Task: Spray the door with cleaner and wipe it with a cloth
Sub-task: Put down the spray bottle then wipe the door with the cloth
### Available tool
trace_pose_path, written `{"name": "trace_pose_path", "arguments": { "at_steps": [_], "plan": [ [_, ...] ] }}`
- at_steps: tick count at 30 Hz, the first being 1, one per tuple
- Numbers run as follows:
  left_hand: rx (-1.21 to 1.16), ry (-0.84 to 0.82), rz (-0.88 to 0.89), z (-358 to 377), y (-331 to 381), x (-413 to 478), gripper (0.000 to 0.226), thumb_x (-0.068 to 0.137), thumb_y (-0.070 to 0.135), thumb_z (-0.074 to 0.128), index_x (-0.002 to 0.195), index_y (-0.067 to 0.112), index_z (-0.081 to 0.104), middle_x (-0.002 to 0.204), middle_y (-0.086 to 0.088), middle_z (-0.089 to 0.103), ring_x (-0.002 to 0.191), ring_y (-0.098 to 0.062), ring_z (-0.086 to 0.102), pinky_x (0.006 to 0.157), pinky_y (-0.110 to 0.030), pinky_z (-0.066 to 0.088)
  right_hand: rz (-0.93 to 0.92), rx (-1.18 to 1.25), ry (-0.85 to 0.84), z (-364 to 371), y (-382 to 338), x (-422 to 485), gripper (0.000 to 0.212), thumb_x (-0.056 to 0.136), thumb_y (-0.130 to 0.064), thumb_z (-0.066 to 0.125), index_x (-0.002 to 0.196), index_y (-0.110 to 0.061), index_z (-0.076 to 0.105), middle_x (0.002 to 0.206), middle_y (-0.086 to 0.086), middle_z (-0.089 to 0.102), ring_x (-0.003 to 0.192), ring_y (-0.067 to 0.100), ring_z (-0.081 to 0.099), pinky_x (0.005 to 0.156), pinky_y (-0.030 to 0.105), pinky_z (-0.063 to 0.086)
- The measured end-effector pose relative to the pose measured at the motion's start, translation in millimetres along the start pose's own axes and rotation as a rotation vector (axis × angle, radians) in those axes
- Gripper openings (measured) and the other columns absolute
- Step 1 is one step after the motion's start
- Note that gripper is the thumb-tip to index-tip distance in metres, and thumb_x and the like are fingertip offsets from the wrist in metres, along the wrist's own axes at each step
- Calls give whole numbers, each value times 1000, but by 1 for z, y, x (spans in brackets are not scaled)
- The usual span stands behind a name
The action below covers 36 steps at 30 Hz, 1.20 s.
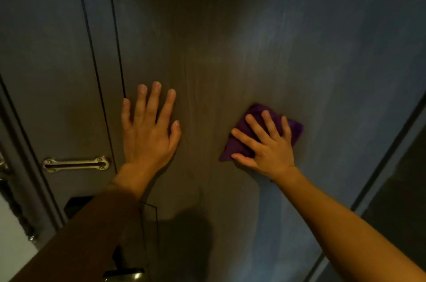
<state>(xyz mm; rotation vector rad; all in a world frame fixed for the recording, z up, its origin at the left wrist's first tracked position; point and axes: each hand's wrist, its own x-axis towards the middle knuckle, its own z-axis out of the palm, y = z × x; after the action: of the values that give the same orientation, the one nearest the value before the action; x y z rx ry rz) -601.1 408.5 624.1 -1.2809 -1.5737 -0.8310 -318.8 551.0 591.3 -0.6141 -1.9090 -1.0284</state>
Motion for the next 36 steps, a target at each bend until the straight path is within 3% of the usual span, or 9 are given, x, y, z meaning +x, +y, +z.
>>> {"name": "trace_pose_path", "arguments": {
  "at_steps": [6,8,11,16,19,23,26,33,36],
  "plan": [
    [59,13,-5,4,3,-2,68,102,45,31,162,22,11,169,-14,13,155,-23,-9,124,-56,-1,366,16,-21,17,23,-63,75,87,-76,50,151,-40,35,162,4,29,159,25,2,121,62,11],
    [75,13,-10,4,4,-1,69,101,45,32,162,21,10,169,-15,13,155,-22,-12,124,-56,-1,590,43,-48,22,9,-75,76,89,-75,43,154,-35,33,165,10,26,158,30,4,122,60,7],
    [85,8,-20,4,4,-1,68,101,45,31,162,21,10,169,-15,12,155,-20,-16,124,-55,-3,1004,107,-79,23,-30,-71,81,91,-74,34,160,-38,10,168,15,21,156,39,13,121,62,13],
    [84,-4,-34,3,6,-1,69,101,44,31,162,22,9,169,-13,11,155,-20,-17,124,-52,-8,1638,352,81,14,-78,-10,79,92,-65,30,161,-35,10,173,1,5,159,29,4,122,64,14],
    [86,5,-29,4,5,0,70,101,43,34,162,22,9,169,-12,10,156,-21,-15,125,-52,-8,1856,440,129,7,-85,37,80,89,-71,20,160,-39,1,173,-4,-4,159,26,-4,123,62,9],
    [95,46,-12,5,4,1,70,100,44,34,162,22,9,169,-6,4,157,-22,-11,125,-52,-7,1838,492,161,-6,-83,95,85,87,-72,15,161,-34,0,173,2,-5,158,31,-6,122,65,8],
    [91,49,-7,6,5,2,71,99,44,33,162,22,11,169,-4,0,157,-22,-10,125,-50,-10,1693,478,147,-19,-86,134,85,88,-71,17,161,-30,0,172,6,-5,158,34,-6,120,66,8],
    [86,39,-12,4,4,1,73,97,43,37,162,20,11,169,-10,8,157,-26,-1,125,-50,-9,967,181,15,-34,-100,174,83,95,-69,31,162,-26,10,171,14,7,157,42,1,120,67,13],
    [76,5,-27,3,5,1,78,97,43,37,162,16,3,170,-8,3,157,-24,-7,125,-50,-10,672,105,-56,-33,-98,165,82,95,-71,30,162,-29,10,171,13,8,156,43,3,120,66,11]
  ]
}}
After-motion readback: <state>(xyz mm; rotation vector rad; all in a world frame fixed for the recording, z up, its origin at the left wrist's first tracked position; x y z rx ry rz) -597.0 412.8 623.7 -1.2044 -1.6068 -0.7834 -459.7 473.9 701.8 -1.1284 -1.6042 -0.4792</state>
